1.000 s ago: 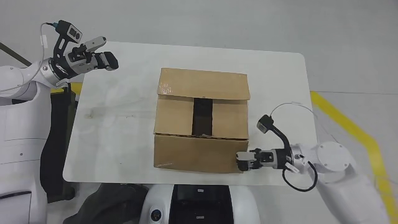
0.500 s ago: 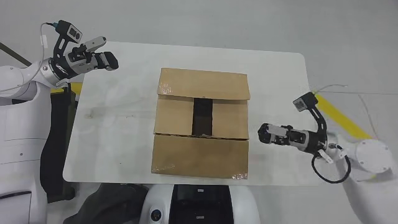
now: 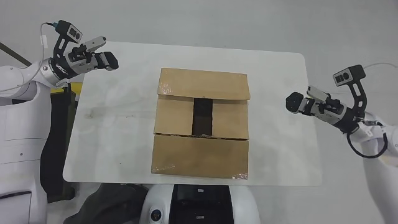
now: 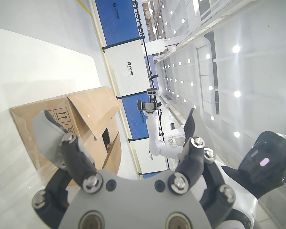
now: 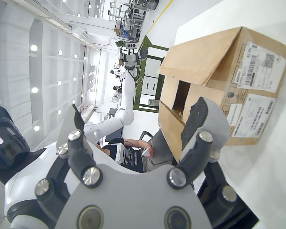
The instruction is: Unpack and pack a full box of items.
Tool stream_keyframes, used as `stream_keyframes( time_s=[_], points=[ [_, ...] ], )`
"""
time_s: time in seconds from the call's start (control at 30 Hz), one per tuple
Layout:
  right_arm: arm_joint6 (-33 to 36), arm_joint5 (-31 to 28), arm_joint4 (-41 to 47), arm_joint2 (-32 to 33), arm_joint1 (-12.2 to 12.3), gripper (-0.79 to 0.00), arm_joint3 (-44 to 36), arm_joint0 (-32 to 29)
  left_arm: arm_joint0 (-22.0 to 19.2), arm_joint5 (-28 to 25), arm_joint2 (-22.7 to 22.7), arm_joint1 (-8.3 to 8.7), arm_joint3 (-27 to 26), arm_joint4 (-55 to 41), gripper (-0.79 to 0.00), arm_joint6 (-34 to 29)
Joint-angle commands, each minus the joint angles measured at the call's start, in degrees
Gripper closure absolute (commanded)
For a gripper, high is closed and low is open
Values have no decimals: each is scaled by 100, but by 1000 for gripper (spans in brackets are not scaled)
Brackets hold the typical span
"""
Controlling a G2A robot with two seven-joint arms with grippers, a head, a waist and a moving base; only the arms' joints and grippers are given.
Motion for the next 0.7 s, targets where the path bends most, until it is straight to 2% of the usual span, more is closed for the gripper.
stream_keyframes(
  time_s=[0.0,0.67],
  points=[
    [23,28,25,-31,0,-785,118,97,0,0,0,0,0,0,-785,0],
    [32,46,29,-47,1,-785,189,151,0,0,0,0,0,0,-785,0]
  ],
)
